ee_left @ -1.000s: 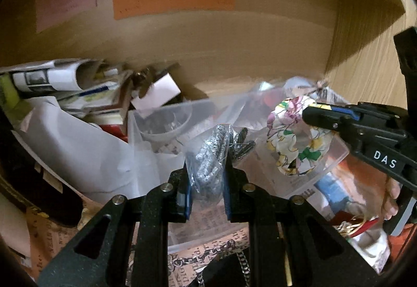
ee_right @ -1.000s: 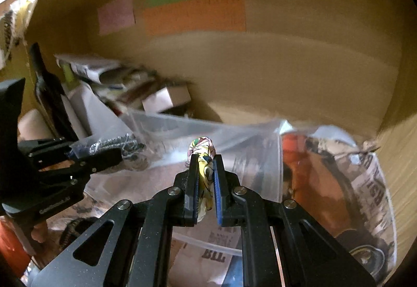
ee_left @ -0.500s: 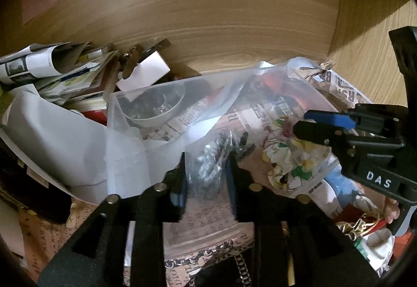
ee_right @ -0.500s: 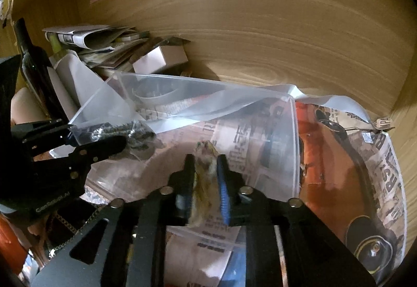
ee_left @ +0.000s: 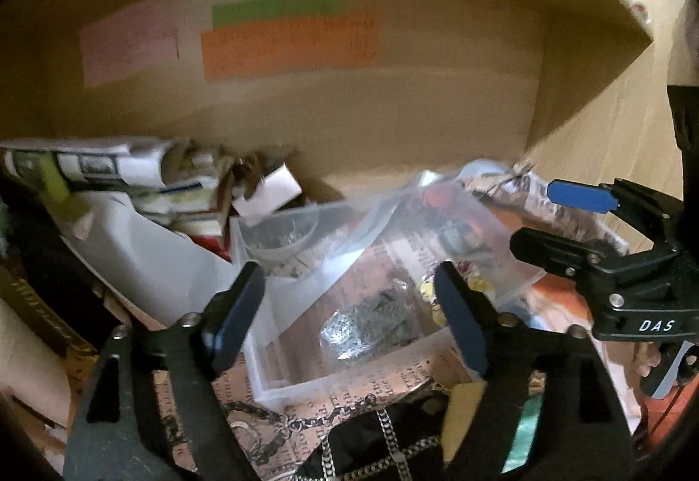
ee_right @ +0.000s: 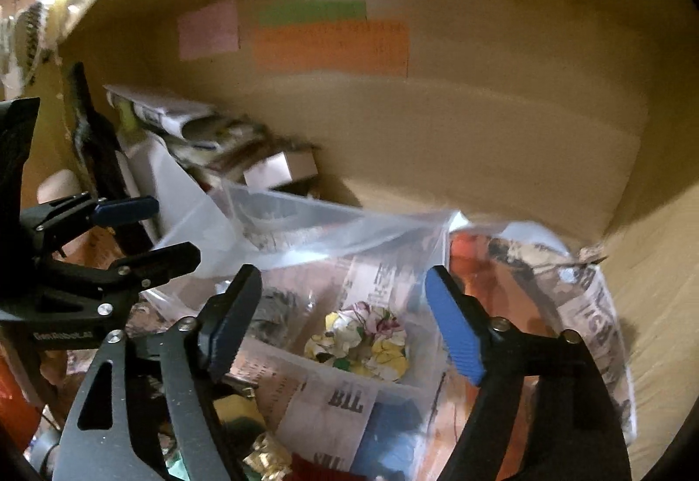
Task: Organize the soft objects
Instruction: 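Lift both open tools away from the clear box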
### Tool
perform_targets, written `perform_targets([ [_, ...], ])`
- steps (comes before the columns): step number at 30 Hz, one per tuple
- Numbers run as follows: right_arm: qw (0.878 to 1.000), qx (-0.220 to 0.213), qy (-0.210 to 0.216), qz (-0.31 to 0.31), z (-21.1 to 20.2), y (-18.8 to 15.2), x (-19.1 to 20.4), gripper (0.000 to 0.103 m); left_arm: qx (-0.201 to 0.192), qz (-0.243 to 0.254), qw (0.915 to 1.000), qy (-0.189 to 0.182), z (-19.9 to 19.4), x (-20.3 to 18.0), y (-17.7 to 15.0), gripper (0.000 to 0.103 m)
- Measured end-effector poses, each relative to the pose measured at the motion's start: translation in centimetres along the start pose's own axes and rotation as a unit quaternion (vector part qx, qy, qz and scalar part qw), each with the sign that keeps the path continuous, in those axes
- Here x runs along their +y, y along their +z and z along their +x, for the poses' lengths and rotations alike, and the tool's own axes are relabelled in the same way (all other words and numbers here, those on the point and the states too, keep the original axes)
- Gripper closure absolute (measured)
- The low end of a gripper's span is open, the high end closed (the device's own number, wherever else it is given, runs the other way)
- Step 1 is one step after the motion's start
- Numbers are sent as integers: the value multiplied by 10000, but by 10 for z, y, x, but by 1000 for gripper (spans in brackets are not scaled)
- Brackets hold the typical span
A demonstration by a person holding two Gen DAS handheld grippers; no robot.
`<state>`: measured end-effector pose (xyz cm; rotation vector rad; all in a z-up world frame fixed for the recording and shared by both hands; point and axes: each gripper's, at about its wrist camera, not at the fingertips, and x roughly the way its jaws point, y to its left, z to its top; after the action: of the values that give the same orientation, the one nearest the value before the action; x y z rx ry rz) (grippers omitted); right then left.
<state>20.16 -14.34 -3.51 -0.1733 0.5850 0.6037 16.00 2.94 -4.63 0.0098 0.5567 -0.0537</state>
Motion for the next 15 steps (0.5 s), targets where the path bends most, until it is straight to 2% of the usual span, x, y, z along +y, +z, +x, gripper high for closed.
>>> perform_targets([
  [4, 9995, -314, 16, -39, -28, -1, 4, 21, -251, -4, 9997, -45, -26, 0, -3, 3],
  [9, 9990, -444, 15, -84, -47, -13, 10, 19, -213, -39, 9996, -173, -41, 1, -16, 2],
  [15, 9998, -186, -31, -47, -51, -40, 9, 19, 82, -8, 9998, -155, -40, 1, -42, 2],
])
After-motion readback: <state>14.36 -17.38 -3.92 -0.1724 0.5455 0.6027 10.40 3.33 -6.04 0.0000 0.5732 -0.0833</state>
